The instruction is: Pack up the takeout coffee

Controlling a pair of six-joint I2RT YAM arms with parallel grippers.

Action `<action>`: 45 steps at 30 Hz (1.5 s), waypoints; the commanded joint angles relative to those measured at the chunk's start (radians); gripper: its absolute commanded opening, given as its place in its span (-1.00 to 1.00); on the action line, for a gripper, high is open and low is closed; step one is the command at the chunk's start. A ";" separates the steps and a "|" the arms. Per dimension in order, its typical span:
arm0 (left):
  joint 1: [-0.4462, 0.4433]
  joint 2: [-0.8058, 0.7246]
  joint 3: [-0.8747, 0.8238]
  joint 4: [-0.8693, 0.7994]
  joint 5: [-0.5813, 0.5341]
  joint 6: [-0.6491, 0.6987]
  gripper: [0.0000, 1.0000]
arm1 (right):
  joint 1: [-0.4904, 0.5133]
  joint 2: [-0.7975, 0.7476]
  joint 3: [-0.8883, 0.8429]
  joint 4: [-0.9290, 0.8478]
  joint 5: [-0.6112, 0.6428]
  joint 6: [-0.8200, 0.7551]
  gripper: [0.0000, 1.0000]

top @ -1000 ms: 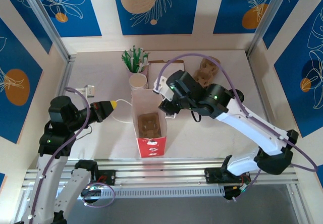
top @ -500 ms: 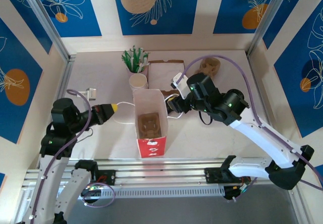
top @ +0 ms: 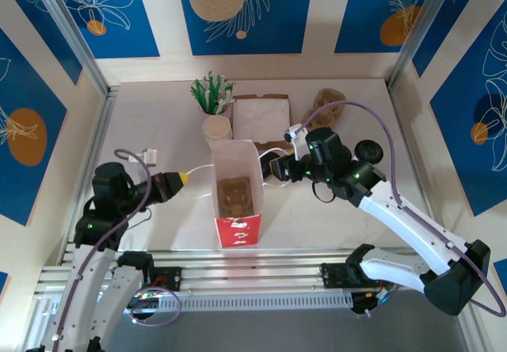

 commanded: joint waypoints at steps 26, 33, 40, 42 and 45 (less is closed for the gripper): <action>-0.027 0.202 -0.131 0.485 -0.044 -0.158 -1.00 | -0.135 0.226 0.015 0.293 -0.330 0.167 0.20; -0.042 0.188 -0.136 0.473 -0.070 -0.171 -1.00 | -0.134 0.149 0.039 0.217 -0.363 0.109 0.43; -0.058 0.179 -0.096 0.412 -0.106 -0.168 -1.00 | -0.139 0.108 0.092 0.137 -0.426 0.073 0.55; -0.060 0.174 -0.091 0.401 -0.112 -0.168 -1.00 | -0.141 0.100 0.106 0.119 -0.452 0.065 0.58; -0.065 0.168 -0.081 0.383 -0.120 -0.162 -1.00 | -0.145 0.102 0.142 0.071 -0.489 0.062 0.62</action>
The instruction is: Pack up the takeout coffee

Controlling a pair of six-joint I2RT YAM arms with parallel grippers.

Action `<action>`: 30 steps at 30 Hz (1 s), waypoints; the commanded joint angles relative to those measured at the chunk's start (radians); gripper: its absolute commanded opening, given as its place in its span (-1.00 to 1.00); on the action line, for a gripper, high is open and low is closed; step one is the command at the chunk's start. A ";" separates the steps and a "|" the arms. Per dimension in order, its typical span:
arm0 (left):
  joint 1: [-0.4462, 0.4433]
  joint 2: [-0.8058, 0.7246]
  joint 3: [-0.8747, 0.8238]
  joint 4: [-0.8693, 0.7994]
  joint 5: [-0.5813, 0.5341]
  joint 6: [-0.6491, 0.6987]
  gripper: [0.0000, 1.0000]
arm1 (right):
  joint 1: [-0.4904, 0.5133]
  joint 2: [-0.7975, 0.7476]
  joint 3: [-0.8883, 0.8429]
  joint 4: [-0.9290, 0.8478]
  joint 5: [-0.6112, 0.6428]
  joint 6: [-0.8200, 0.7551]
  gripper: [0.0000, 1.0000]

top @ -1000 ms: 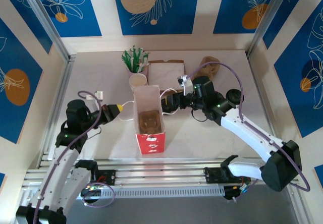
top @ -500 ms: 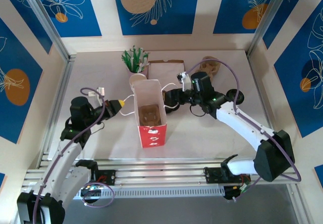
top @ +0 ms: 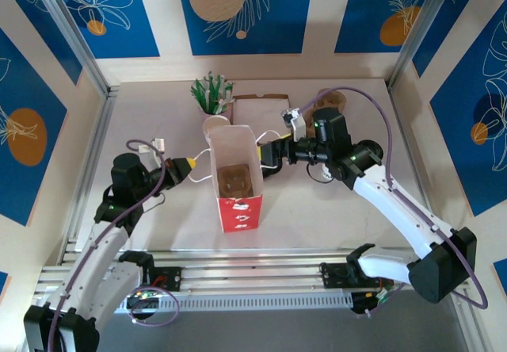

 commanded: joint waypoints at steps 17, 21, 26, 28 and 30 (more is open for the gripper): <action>-0.020 -0.037 0.042 -0.067 -0.025 0.012 -1.00 | -0.060 -0.041 0.135 -0.184 0.006 -0.018 -0.29; -0.021 -0.039 0.032 -0.062 -0.024 0.010 -1.00 | -0.064 -0.051 0.099 -0.158 -0.025 -0.001 -0.55; -0.021 -0.040 0.014 -0.041 -0.019 0.001 -1.00 | -0.077 -0.062 0.027 -0.091 -0.003 0.031 -1.00; -0.021 -0.043 -0.001 -0.030 -0.021 -0.005 -1.00 | -0.090 -0.067 -0.041 0.000 -0.019 0.077 -1.00; -0.023 -0.045 -0.018 -0.012 -0.018 -0.013 -1.00 | -0.096 -0.059 -0.086 0.055 -0.042 0.101 -1.00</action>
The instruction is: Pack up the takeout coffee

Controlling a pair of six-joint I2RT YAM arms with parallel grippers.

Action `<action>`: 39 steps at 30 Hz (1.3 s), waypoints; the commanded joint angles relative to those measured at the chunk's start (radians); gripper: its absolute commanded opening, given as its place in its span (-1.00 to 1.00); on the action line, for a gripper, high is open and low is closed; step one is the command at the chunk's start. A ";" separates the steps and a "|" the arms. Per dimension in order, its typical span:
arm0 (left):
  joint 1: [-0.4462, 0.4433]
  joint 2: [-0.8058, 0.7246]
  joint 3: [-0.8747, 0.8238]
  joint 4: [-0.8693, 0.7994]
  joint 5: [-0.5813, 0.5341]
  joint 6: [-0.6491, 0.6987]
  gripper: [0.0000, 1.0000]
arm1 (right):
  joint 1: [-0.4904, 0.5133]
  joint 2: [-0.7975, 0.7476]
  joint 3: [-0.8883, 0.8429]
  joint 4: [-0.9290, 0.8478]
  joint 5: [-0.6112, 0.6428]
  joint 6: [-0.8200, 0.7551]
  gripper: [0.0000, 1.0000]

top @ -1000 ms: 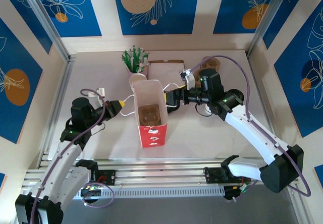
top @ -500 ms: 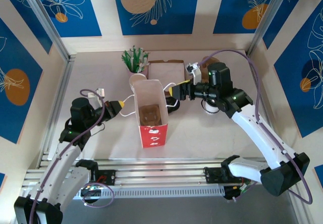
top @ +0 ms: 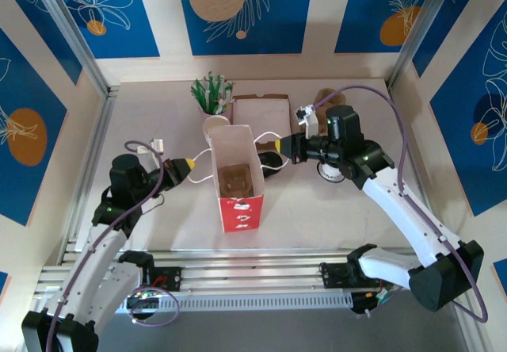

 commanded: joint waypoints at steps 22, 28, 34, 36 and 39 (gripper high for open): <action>-0.037 -0.003 -0.120 0.127 -0.010 -0.046 -1.00 | 0.047 0.118 -0.233 0.350 -0.018 0.122 -1.00; -0.043 -0.004 -0.134 0.134 -0.017 -0.046 -1.00 | 0.092 0.156 -0.250 0.387 0.003 0.122 -1.00; -0.045 -0.015 -0.154 0.137 -0.022 -0.050 -1.00 | 0.103 0.183 -0.259 0.378 0.046 0.114 -1.00; -0.045 -0.017 -0.156 0.137 -0.022 -0.050 -1.00 | 0.101 0.179 -0.249 0.360 0.055 0.099 -0.95; -0.046 -0.017 -0.151 0.138 -0.020 -0.050 -1.00 | 0.081 0.153 -0.234 0.334 0.072 0.087 -0.77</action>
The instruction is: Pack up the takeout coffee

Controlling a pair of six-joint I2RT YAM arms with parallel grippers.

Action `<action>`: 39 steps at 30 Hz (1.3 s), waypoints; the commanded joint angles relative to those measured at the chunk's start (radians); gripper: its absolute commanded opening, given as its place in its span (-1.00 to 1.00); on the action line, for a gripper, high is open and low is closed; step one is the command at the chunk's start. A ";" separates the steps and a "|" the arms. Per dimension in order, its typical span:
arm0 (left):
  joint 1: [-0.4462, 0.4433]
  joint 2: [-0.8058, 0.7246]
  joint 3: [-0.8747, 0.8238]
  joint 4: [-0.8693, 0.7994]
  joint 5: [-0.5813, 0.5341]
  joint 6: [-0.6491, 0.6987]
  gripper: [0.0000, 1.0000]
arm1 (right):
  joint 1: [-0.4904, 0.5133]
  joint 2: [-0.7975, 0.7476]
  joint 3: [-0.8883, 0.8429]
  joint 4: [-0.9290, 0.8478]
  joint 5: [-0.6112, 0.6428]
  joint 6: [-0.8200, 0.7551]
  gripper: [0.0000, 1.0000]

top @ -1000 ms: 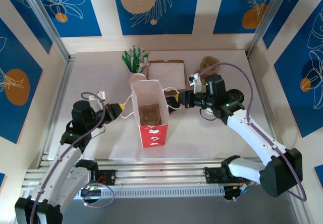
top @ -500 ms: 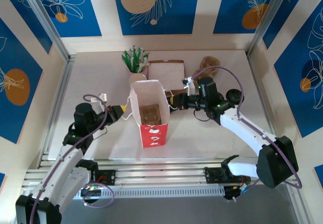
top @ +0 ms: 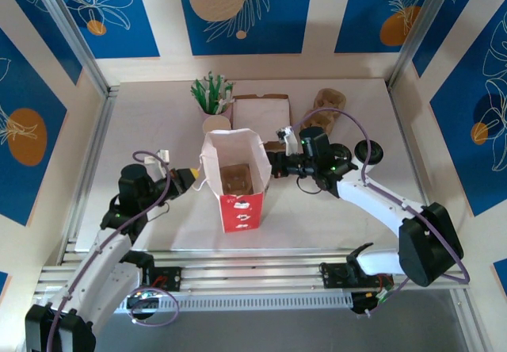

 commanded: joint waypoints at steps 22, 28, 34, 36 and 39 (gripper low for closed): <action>-0.013 -0.003 0.102 -0.051 -0.012 0.022 -1.00 | -0.139 -0.206 0.242 -0.389 0.030 -0.145 0.45; -0.014 0.002 0.117 -0.065 -0.010 0.028 -1.00 | -0.139 -0.252 0.270 -0.374 -0.115 -0.110 0.59; -0.014 0.002 0.124 -0.071 -0.014 0.027 -1.00 | -0.139 -0.234 0.356 -0.457 -0.202 -0.076 0.71; -0.013 0.000 0.125 -0.078 -0.015 0.031 -1.00 | -0.138 -0.222 0.374 -0.472 -0.239 -0.054 0.72; -0.013 -0.007 0.127 -0.092 -0.020 0.035 -1.00 | -0.141 -0.184 0.431 -0.562 -0.215 -0.051 0.72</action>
